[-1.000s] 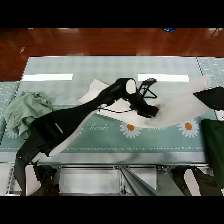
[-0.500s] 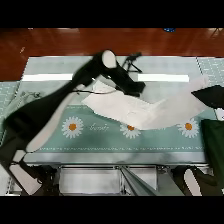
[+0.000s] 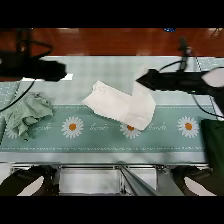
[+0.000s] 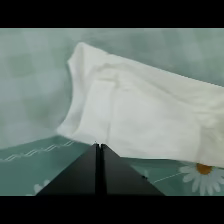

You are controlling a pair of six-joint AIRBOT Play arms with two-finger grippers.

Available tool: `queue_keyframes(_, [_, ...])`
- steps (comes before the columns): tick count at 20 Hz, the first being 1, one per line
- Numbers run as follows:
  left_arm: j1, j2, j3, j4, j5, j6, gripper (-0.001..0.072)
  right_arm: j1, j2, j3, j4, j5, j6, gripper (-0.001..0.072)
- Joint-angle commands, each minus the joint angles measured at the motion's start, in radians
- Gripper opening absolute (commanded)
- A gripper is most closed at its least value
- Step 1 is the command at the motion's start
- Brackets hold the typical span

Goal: Fold the shirts.

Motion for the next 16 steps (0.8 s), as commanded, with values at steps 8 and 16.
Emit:
queue_keyframes(8, [0.192, 0.434, -0.533, -0.014, 0.081, -0.088, 0.0025, 0.217, -0.617, 0.452, 0.149, -0.006, 0.003, 0.0022])
queue_keyframes(16, [0.191, 0.407, -0.576, -0.087, 0.2, -0.089, 0.0025, 0.241, -0.687, 0.49, 0.185, -0.005, -0.021, 0.041])
